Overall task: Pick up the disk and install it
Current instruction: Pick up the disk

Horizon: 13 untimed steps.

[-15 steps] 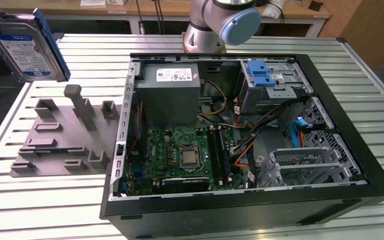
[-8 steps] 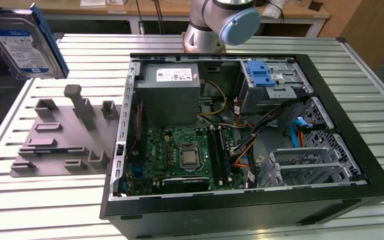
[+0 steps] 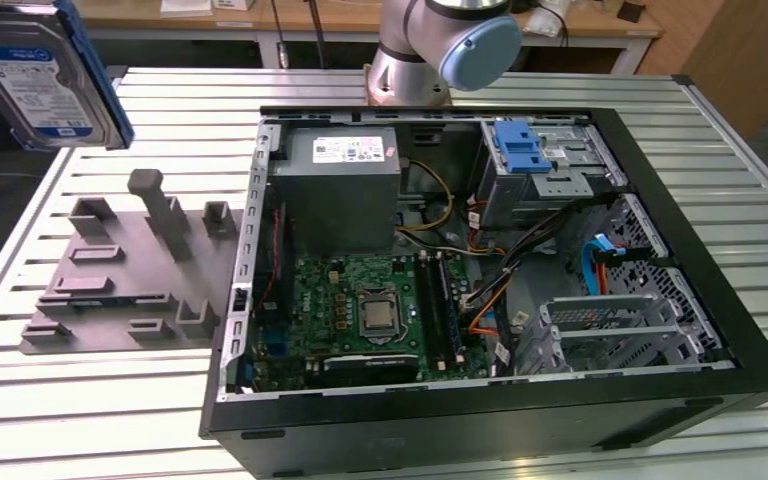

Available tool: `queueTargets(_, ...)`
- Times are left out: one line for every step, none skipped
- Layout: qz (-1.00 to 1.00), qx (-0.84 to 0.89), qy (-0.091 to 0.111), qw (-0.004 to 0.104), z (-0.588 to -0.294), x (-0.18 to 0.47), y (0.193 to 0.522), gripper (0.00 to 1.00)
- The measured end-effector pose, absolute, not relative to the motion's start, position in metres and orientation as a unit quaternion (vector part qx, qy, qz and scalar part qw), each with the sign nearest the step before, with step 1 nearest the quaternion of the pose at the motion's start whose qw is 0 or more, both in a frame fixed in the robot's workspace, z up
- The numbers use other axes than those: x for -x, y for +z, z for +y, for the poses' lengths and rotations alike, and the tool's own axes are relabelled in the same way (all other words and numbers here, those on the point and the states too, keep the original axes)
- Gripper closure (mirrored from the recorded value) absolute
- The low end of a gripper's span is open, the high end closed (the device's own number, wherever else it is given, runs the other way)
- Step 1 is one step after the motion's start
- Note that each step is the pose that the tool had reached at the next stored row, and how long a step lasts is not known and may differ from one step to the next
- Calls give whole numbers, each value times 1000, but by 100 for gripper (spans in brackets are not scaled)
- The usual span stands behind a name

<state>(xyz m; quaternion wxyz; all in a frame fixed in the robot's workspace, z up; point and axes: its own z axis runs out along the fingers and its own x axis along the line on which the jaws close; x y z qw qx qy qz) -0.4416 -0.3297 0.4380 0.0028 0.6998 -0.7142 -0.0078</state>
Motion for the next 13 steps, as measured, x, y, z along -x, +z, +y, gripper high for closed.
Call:
queueTargets(-714, -700, -8, 3, -330, 442, 440, 64)
queueTargets(-714, -700, -8, 3, -330, 442, 441, 64)
queueTargets(-714, -700, -8, 3, -330, 442, 443, 64)
queueTargets(-714, -700, -8, 3, -330, 442, 444, 64)
queueTargets(-714, -700, -8, 3, -330, 442, 446, 64)
queueTargets(-714, -700, -8, 3, -330, 442, 447, 64)
queueTargets(-714, -700, -8, 3, -330, 442, 448, 64)
queueTargets(-714, -700, -8, 3, -330, 442, 450, 64)
queueTargets(-714, -700, -8, 3, -330, 442, 452, 64)
queueTargets(-714, -700, -8, 3, -330, 442, 453, 64)
queueTargets(-714, -700, -8, 3, -330, 442, 454, 64)
queueTargets(-714, -700, -8, 3, -330, 442, 456, 64)
queueTargets(-714, -700, -8, 3, -330, 442, 457, 64)
